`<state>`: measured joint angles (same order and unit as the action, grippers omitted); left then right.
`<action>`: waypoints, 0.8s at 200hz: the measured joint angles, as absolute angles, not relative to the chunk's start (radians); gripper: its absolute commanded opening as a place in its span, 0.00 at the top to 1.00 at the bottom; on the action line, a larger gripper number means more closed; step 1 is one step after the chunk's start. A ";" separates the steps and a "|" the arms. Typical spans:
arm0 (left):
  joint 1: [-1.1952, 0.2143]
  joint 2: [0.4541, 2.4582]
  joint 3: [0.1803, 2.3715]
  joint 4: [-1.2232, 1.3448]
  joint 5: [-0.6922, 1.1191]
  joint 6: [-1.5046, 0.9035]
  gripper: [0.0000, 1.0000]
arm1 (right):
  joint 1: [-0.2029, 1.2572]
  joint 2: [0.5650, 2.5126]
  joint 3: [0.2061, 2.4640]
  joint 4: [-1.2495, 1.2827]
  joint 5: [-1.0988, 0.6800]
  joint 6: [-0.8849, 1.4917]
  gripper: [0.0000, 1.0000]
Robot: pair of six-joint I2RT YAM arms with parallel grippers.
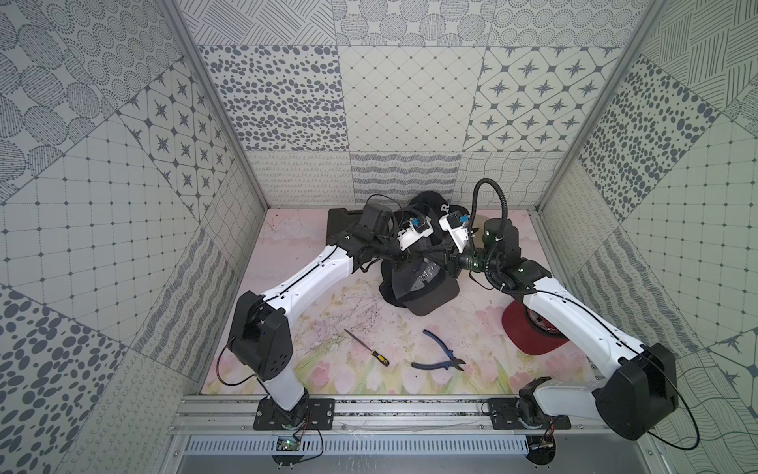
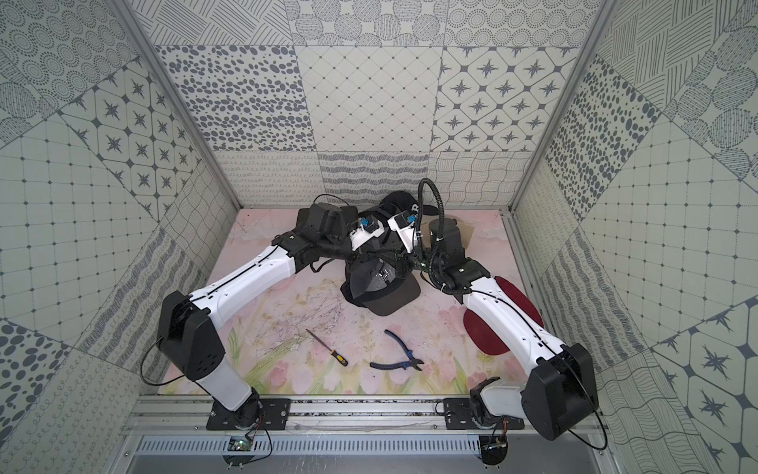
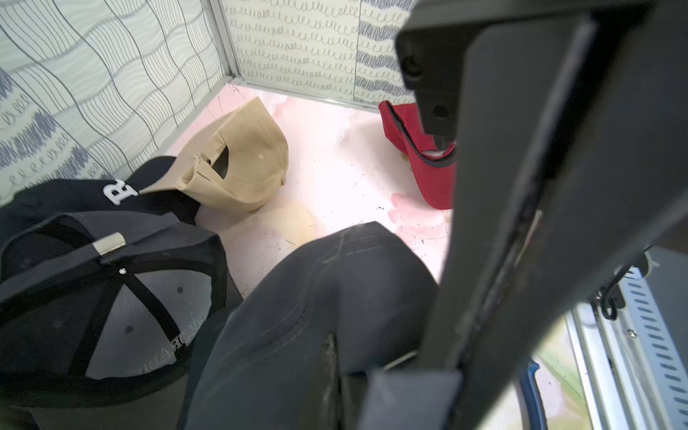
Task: Open the adjustable buckle of the baseball cap
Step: Open the adjustable buckle on the baseball cap.
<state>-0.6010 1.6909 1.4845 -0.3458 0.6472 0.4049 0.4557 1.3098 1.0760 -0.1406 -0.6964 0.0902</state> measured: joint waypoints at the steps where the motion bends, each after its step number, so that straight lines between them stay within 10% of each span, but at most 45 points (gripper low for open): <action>1: -0.601 1.694 1.487 -0.348 0.647 0.403 1.00 | 0.455 1.310 1.076 -0.141 -0.697 0.089 1.00; 126: -0.607 1.746 1.567 -0.465 0.667 0.297 1.00 | 0.447 1.237 1.019 -0.164 -0.752 0.067 1.00; 144: -0.608 1.748 1.575 -0.474 0.648 0.293 1.00 | 0.449 1.219 1.008 -0.169 -0.756 0.080 0.51; 160: -0.603 1.751 1.576 -0.471 0.603 0.286 1.00 | 0.460 1.184 1.004 -0.177 -0.745 0.082 0.33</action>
